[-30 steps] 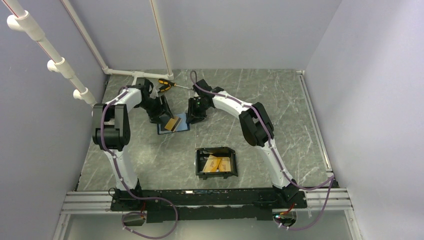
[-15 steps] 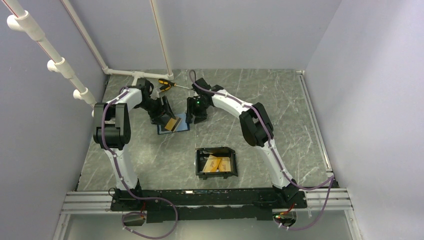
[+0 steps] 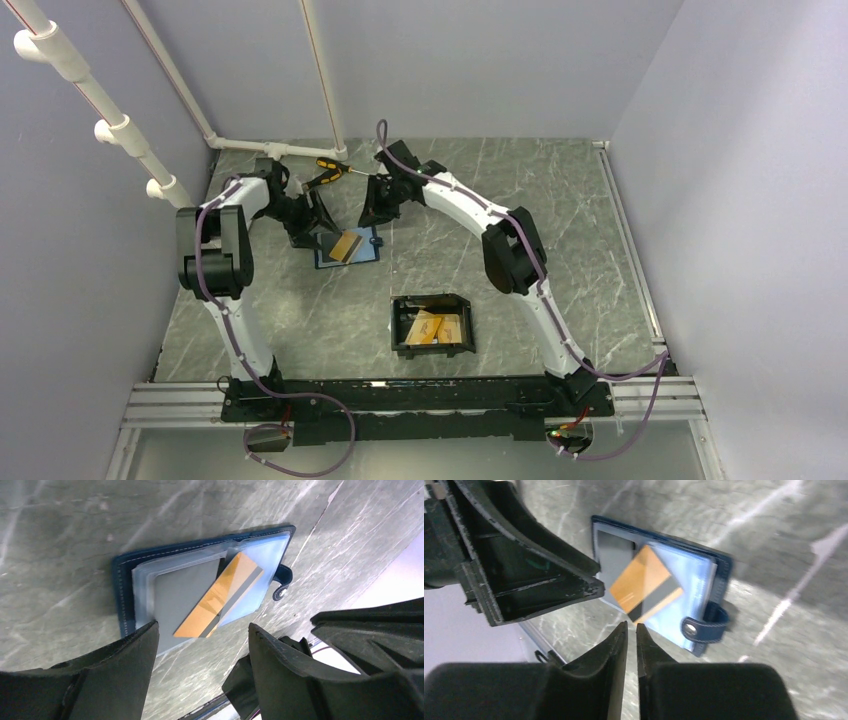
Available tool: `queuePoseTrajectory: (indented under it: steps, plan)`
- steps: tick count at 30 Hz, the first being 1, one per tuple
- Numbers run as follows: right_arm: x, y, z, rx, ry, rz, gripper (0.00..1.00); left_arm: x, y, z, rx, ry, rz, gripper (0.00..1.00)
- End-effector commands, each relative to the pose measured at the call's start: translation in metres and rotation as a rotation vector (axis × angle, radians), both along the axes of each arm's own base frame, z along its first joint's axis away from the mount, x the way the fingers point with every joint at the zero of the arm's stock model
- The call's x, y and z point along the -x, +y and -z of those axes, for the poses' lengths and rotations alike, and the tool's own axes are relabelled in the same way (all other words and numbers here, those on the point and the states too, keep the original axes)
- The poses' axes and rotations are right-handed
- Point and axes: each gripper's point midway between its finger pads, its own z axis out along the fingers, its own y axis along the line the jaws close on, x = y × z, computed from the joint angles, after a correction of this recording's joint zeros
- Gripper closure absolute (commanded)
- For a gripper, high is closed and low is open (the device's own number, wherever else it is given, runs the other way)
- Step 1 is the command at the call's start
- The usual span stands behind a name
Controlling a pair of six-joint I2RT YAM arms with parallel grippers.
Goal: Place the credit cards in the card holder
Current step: Insert the credit card into the card holder.
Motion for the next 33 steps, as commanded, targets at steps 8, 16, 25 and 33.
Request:
queuePoseTrajectory:
  steps: [8,16,25,33]
  plan:
    - [0.005,0.038,0.021,-0.108,0.052,0.008,1.0,0.004,0.002,-0.009,0.035,-0.041,0.01,0.4]
    - [0.019,0.004,0.078,0.069,0.124,0.088,1.0,0.007,0.005,-0.003,0.013,-0.032,0.016,0.4]
    - [0.025,-0.004,0.097,0.09,0.174,0.098,1.0,0.016,-0.005,0.009,0.064,0.012,0.052,0.38]
    - [0.025,0.0,0.096,0.073,0.184,0.098,1.0,0.017,-0.018,0.011,0.152,0.056,0.084,0.4]
